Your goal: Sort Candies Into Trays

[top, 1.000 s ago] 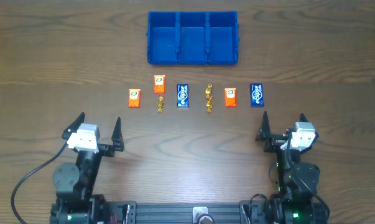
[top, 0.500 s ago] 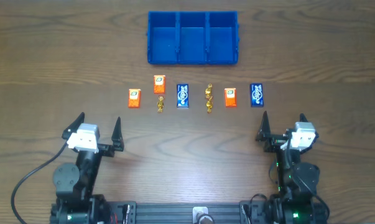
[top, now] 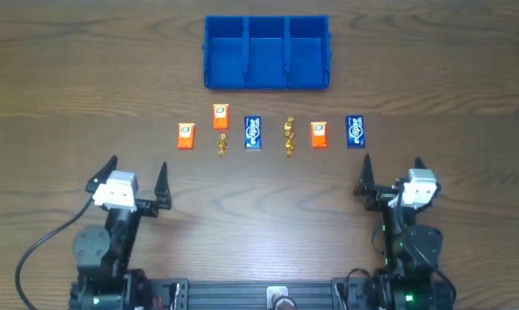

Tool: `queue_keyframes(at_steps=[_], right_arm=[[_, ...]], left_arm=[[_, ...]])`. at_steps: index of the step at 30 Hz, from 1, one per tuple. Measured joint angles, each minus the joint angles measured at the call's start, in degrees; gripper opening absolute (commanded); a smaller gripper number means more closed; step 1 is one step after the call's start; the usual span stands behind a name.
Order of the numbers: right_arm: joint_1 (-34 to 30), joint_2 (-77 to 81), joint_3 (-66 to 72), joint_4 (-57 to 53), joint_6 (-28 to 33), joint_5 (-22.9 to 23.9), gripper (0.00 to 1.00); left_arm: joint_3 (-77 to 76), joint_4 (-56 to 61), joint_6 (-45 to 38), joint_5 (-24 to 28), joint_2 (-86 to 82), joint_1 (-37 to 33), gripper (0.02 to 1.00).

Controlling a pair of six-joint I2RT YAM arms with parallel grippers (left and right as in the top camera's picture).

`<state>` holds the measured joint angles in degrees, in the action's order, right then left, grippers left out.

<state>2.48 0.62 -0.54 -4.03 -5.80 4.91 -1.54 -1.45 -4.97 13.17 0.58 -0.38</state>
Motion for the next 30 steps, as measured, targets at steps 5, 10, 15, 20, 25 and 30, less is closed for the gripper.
queue_keyframes(at_steps=[5,10,15,20,25,30], right_arm=[[0.0,0.0,0.0,0.0,0.0,0.0,1.0],[0.0,0.0,0.0,0.0,0.0,-0.02,1.0],[0.0,0.0,0.0,-0.02,0.0,0.0,1.0],[-0.11,0.02,0.0,-0.02,0.0,-0.07,1.0],[-0.17,0.0,0.0,-0.02,0.0,-0.2,0.998],[-0.17,-0.02,0.0,0.0,0.0,-0.22,1.0]], left_arm=[[0.02,0.0,0.0,0.02,0.0,0.0,0.998],[0.0,0.0,0.02,0.02,0.0,0.0,0.998],[-0.17,0.57,3.63,0.07,1.84,0.0,0.998],[-15.19,-5.25,8.66,0.13,22.71,0.0,1.0],[-39.91,-16.15,10.36,0.09,46.16,0.46,0.998],[-59.14,-31.98,11.43,0.13,70.95,3.98,0.998]])
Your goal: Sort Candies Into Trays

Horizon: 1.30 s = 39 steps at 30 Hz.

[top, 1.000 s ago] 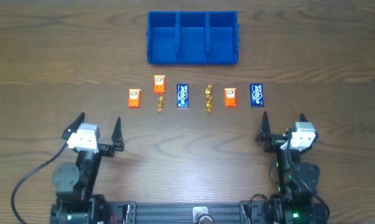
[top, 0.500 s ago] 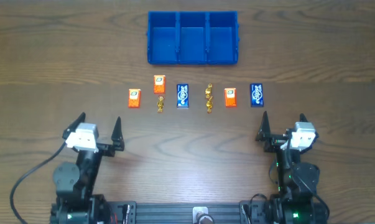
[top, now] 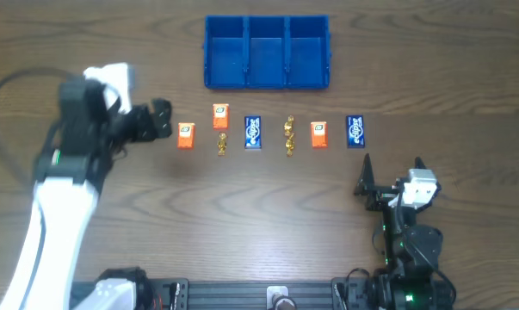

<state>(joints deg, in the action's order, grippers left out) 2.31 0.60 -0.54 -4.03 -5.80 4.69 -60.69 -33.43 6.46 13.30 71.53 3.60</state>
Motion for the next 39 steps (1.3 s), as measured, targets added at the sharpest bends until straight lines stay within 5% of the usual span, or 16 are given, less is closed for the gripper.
queue_keyframes(at_steps=[5,13,39], right_arm=[[-0.02,-0.02,0.0,-0.02,0.0,-0.02,0.998],[-0.04,0.0,0.0,-0.02,0.0,0.0,0.998],[-0.04,0.0,0.0,-0.02,0.0,0.0,1.0]], left_arm=[[-11.19,-11.34,1.46,-2.25,19.45,5.09,1.0],[-12.11,-10.36,2.36,-5.81,35.15,6.91,1.0],[-12.11,-5.51,0.13,-10.71,40.98,9.86,0.89]])
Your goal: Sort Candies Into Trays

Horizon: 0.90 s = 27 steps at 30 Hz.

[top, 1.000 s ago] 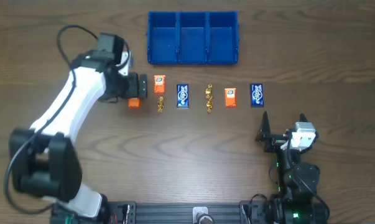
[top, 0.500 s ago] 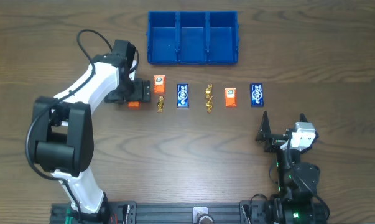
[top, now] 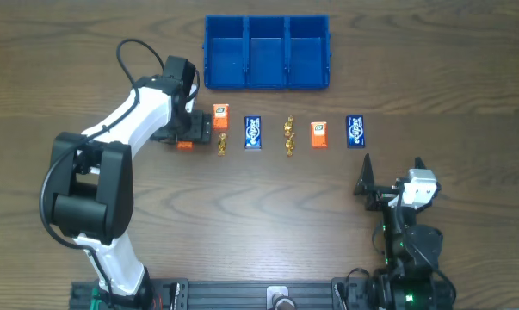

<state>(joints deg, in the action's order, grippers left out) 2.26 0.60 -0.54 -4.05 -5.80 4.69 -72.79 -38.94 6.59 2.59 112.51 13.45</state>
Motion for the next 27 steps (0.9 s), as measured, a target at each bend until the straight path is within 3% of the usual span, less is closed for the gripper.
queue_keyframes(at_steps=[5,15,23,27], right_arm=[[0.0,-0.02,0.0,0.0,-0.02,0.0,0.998],[0.0,-0.02,0.0,-0.02,0.0,-0.02,1.0],[0.0,-0.02,0.0,-0.02,0.0,0.0,1.0],[0.0,-0.02,0.0,0.0,0.0,0.0,1.0]], left_arm=[[-0.26,0.5,0.81,0.02,1.03,-0.09,0.796],[-0.55,0.48,2.25,0.35,1.31,-0.98,0.211],[-5.03,-4.76,5.66,1.29,1.14,0.46,0.198],[-18.71,-10.71,9.16,-1.07,-1.62,5.9,0.22]])
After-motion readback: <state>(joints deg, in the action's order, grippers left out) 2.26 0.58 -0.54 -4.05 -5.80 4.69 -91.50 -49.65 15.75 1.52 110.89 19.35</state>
